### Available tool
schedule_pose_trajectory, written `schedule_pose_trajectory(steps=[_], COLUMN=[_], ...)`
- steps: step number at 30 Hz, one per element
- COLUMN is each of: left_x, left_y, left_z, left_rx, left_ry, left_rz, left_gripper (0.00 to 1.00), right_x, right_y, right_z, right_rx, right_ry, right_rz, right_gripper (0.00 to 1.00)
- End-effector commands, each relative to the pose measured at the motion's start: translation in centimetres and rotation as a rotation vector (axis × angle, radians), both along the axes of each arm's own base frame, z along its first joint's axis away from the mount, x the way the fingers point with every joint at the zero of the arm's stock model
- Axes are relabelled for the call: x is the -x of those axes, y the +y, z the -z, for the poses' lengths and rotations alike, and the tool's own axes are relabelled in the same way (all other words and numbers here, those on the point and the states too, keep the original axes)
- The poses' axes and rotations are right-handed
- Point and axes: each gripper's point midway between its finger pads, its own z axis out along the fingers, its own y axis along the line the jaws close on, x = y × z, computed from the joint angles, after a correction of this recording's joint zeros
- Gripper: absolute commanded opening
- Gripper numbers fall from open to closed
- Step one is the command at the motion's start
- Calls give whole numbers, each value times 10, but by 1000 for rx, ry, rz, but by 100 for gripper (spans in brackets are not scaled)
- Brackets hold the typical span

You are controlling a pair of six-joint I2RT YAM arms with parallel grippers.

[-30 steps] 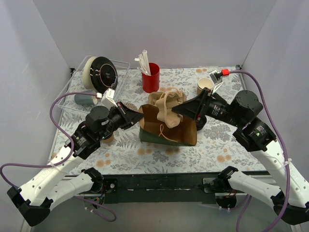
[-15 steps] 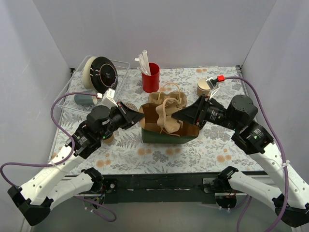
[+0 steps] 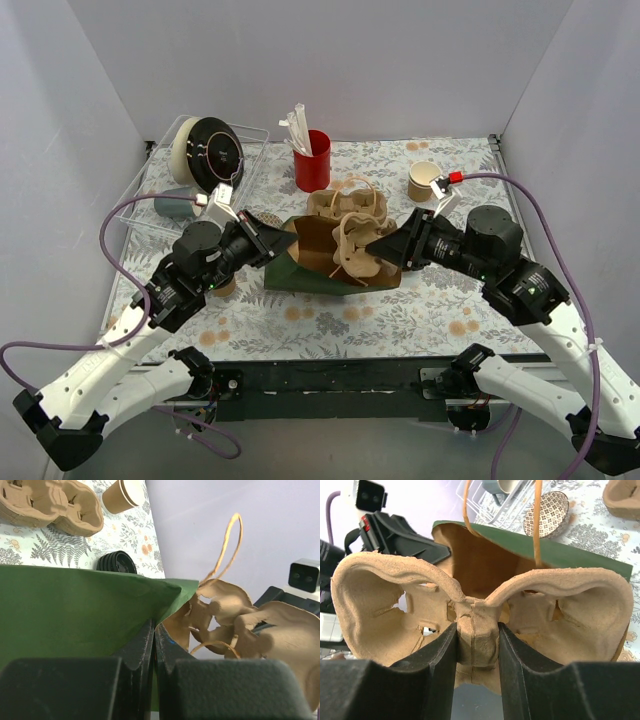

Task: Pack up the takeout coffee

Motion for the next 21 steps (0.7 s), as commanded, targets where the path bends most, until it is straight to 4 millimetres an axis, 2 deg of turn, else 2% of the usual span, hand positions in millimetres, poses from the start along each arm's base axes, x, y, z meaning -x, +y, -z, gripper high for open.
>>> schedule_pose_trajectory(steps=[1, 6, 10, 13, 16, 21], left_x=[5, 9, 17, 19, 19, 17], left_y=[1, 4, 0, 0, 1, 1], left_z=[-5, 5, 14, 17, 16, 6], left_rx=[28, 16, 26, 32, 29, 49], left_ry=[-28, -39, -43, -43, -48, -43], left_rz=[13, 15, 63, 71, 69, 57], left_gripper=[0, 0, 0, 0, 0, 0], right_x=[-7, -12, -17, -21, -24, -15], right_y=[-1, 11, 16, 17, 21, 26], right_z=[-13, -37, -47, -49, -42, -18], right_rx=[-28, -166, -240, -224, -182, -90], right_ry=[16, 47, 68, 55, 53, 83], right_rz=[53, 55, 71, 77, 71, 54], right_gripper=[6, 6, 6, 6, 6, 5])
